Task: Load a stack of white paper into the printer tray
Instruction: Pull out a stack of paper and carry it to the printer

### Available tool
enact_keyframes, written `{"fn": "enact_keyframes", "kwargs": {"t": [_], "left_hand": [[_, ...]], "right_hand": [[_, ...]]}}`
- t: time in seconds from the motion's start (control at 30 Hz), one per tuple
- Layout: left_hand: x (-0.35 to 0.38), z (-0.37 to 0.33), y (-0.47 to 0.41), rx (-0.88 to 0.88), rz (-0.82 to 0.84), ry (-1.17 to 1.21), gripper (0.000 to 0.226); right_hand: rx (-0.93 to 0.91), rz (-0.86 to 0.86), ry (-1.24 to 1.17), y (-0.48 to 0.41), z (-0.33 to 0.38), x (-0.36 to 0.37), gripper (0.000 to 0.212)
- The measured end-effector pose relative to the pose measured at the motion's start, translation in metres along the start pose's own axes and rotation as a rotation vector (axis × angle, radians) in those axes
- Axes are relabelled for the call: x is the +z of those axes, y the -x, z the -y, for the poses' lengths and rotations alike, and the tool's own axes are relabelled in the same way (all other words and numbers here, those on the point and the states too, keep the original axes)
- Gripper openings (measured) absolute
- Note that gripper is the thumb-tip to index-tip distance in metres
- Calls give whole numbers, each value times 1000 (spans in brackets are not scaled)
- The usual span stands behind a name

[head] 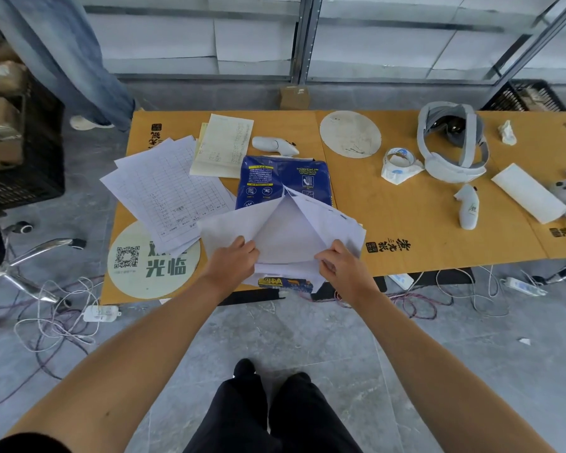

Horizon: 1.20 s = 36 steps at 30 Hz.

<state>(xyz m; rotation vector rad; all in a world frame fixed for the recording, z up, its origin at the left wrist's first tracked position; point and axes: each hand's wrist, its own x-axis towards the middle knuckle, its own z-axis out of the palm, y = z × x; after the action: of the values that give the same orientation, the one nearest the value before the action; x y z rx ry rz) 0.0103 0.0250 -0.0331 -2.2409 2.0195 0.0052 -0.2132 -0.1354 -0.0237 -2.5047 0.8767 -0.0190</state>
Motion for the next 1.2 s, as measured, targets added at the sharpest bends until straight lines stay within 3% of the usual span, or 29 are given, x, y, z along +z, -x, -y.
{"fn": "enact_keyframes", "kwargs": {"t": [0.1,0.17,0.27,0.37,0.47,0.6,0.7,0.77,0.93,1.03,1.2], "left_hand": [[-7,-9,10,7,-100,103,9],[-3,-13,18,-84,-137,216,7],[5,-16,32,-230,-126,407,6],[4,-19,39,-235,-135,429,4],[4,-22,38,-254,-132,461,4],[11,-30,37,-398,-15,511,24],[16,-34,33,-482,125,618,50],[13,-35,28,-627,126,758,61],[4,-21,11,-1103,47,1019,46],[13,-14,9,-1159,77,1067,49],[3,-23,15,-1187,41,1148,32]], "right_hand": [[216,-69,-429,6,3,5,19],[369,-161,-624,10,11,9,27],[625,-314,-788,14,27,17,28],[846,-242,-823,8,38,24,20],[818,-92,-594,-1,40,22,27],[800,94,-343,-6,41,18,30],[858,87,-298,-6,41,19,43],[894,71,-335,-6,38,22,48],[908,23,-410,-7,35,20,46],[928,-8,-465,-8,33,18,51],[922,-24,-510,-5,32,11,57]]}}
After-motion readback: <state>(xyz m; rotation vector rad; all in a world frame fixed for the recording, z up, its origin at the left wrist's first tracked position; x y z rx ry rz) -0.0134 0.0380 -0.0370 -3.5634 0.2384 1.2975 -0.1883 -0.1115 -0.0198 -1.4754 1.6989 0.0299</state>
